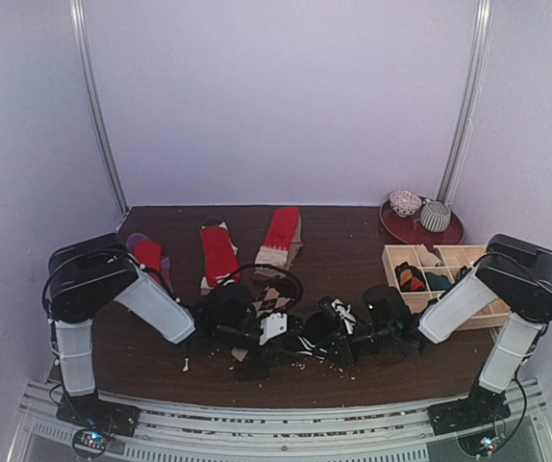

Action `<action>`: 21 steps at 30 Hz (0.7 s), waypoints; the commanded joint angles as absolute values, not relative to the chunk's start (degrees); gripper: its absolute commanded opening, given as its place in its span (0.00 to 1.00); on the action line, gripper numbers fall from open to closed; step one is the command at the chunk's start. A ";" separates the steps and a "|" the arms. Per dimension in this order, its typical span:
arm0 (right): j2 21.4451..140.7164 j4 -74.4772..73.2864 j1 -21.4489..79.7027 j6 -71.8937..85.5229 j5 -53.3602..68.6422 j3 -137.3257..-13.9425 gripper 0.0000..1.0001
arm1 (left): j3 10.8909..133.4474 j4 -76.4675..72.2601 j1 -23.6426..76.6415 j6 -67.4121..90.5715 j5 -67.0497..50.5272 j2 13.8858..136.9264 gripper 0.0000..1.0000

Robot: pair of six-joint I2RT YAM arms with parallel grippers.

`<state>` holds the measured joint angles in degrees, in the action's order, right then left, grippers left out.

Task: Roll the socks
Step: Roll the sock at the center of the board.

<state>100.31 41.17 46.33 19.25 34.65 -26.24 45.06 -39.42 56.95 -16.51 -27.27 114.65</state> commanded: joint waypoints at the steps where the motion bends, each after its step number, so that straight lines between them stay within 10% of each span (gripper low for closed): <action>1: 104.37 25.93 46.20 18.32 32.69 -23.64 0.05 | 48.44 -38.14 57.13 -19.23 -28.68 116.54 0.59; 21: 98.16 23.84 44.67 17.37 33.13 -24.80 0.12 | 52.82 -20.74 58.18 -12.75 -30.43 118.52 0.00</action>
<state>100.36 38.50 44.80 18.94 38.04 -27.44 51.20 -29.23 57.39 -17.63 -29.67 116.53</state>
